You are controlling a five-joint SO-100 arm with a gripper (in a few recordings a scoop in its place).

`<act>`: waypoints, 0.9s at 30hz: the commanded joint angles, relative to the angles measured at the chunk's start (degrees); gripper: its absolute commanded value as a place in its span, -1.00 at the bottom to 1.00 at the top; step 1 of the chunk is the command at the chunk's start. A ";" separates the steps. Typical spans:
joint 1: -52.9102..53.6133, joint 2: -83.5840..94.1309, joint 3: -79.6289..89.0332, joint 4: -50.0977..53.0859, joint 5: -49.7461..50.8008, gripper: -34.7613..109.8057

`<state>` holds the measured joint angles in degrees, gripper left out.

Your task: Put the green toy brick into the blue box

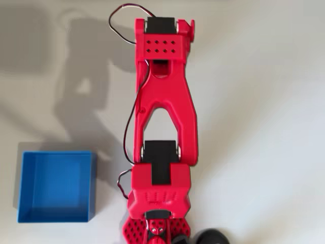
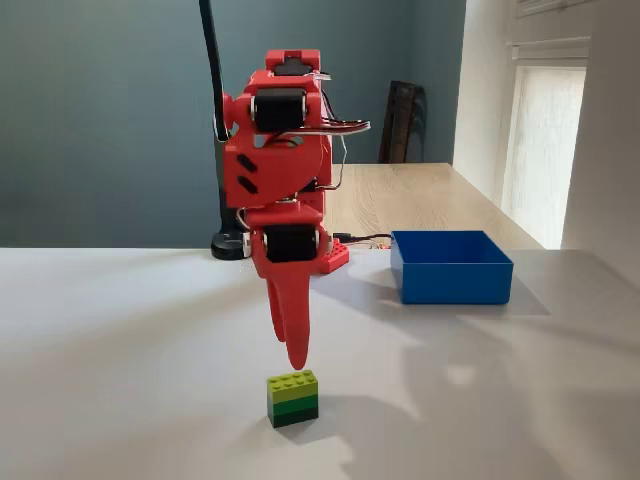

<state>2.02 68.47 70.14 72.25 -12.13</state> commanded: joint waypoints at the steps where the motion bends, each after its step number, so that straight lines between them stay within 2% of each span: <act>1: 0.35 -0.26 -5.80 0.88 -0.70 -0.07; 18: -0.79 -13.45 -16.87 0.62 -2.02 -0.20; 27: -1.58 -16.96 -20.13 -1.67 1.41 -0.51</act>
<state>0.44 49.66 52.82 71.28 -11.60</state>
